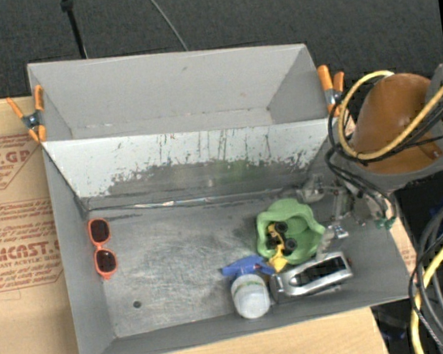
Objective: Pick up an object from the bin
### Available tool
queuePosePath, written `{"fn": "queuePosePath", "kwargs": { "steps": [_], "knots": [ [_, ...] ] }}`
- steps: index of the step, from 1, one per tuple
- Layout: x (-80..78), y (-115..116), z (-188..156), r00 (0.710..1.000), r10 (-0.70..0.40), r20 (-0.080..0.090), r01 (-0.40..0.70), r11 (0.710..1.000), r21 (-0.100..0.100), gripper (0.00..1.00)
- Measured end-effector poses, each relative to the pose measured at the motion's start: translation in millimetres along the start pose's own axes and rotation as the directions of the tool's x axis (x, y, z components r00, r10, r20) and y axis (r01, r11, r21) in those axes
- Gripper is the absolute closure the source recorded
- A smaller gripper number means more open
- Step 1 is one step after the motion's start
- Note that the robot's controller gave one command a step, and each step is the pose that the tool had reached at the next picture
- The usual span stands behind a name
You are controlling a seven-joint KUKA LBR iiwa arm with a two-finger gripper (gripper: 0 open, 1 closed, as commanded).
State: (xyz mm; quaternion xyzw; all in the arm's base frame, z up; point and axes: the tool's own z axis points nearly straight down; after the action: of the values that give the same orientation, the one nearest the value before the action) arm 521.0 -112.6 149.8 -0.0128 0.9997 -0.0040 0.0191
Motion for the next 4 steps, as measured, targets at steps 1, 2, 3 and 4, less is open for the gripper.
{"fn": "queuePosePath", "kwargs": {
  "steps": [1, 2, 3, 4],
  "knots": [
    [8.7, 4.5, 15.9, 0.997, 0.063, -0.038, -0.063, 0.998, -0.007, 1.00],
    [4.5, 3.7, 13.4, 0.998, 0.064, -0.019, -0.064, 0.998, -0.004, 0.00],
    [8.7, 4.0, 15.9, 0.997, 0.063, -0.037, -0.064, 0.998, -0.006, 1.00],
    [4.6, 3.6, 13.8, 0.998, 0.065, -0.019, -0.065, 0.998, -0.004, 0.00]
  ]
}}
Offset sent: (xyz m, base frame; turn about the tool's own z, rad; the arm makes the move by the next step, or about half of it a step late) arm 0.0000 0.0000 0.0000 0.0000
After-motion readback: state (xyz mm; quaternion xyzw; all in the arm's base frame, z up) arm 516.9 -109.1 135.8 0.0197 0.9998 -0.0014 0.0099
